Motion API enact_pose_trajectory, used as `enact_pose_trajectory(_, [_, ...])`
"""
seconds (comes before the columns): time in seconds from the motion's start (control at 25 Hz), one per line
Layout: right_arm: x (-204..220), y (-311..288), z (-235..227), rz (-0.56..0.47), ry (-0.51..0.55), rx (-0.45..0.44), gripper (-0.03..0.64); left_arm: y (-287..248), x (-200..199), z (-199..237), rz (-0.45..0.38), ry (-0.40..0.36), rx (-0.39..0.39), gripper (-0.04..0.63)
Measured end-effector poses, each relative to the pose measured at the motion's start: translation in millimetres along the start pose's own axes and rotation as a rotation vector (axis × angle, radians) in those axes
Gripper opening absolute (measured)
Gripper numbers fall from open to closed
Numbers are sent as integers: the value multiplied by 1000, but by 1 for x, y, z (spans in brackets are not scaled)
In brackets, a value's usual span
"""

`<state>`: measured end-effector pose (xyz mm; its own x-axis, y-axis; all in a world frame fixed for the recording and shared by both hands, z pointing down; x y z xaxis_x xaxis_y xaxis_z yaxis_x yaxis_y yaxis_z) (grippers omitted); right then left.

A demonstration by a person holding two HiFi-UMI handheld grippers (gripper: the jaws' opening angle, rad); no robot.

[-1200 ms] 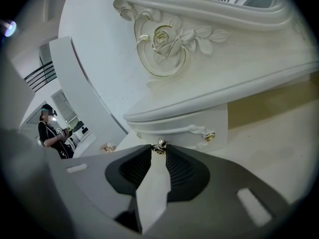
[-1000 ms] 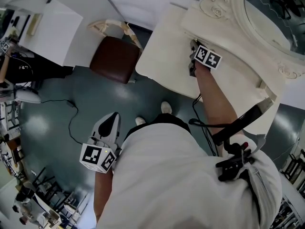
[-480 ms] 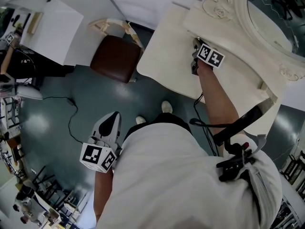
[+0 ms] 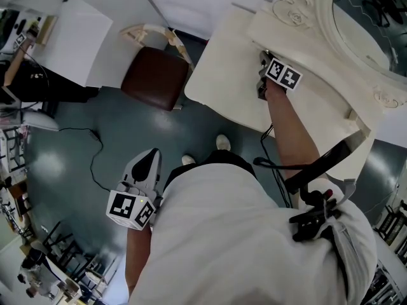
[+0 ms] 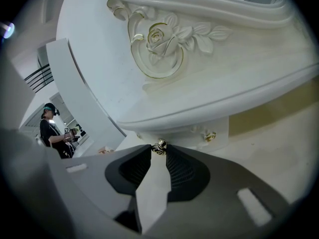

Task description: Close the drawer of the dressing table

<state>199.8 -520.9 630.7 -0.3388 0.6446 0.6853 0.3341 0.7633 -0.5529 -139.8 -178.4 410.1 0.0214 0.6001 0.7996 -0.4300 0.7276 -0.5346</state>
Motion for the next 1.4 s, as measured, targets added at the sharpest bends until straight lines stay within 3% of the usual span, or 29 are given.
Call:
enact_pose_trajectory(0.24, [6,4,-2,27,2,3,143,4,1,4,-15,-1,19,0])
enact_pose_trajectory(0.48, [23,24,2,46,16,26,150,10,1,17,-33,-12,63,0])
enact_pose_trajectory(0.88, [73,87,37,78,55,30,0,37,3,37,-46,-52,156,0])
enact_pose_trajectory(1.4, [164,185,142,154,181,-102,-1,100,31,65,-64,-58,246,0])
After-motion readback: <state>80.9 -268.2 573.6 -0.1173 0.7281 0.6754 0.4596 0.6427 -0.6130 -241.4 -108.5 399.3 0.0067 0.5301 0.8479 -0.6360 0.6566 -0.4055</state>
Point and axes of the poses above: the fingertips, and each gripper's own axes: y backward along the fingers, z to its left, x out of its underside, the point moved 4 cm from there along y, backward along the fingers, and after that the axes turned 1 degree about x, right-handed, at the moved point
